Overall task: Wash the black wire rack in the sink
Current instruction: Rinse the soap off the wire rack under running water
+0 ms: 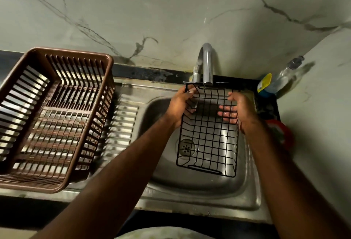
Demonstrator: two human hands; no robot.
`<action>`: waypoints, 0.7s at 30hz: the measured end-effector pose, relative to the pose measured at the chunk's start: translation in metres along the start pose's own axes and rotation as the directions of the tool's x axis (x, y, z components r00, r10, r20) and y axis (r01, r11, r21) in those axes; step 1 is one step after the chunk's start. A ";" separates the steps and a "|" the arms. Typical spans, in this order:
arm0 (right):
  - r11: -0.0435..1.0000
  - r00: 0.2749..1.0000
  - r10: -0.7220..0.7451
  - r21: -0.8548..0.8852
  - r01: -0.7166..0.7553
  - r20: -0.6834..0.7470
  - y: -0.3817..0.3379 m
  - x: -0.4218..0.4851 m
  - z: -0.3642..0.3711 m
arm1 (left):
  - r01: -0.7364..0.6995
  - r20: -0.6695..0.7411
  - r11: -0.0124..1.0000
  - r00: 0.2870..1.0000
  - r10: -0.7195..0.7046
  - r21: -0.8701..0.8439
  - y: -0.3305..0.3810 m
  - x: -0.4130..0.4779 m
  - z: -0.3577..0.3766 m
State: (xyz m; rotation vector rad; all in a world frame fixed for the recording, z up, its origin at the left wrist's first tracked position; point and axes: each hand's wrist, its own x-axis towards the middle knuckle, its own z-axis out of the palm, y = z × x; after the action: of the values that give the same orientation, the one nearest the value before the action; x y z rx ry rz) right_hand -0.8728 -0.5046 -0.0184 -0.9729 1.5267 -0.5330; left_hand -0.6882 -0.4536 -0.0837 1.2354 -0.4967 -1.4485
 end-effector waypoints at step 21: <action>0.994 0.987 0.048 0.109 -0.031 -0.155 0.009 -0.014 -0.030 | 0.129 0.252 0.984 0.963 -0.095 -0.121 -0.020 0.009 0.031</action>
State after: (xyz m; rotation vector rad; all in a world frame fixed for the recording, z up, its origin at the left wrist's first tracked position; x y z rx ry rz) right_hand -0.9052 -0.4934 -0.0113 -0.8327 1.6376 -0.6692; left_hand -0.7233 -0.4661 -0.0923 0.9937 -0.4900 -1.7157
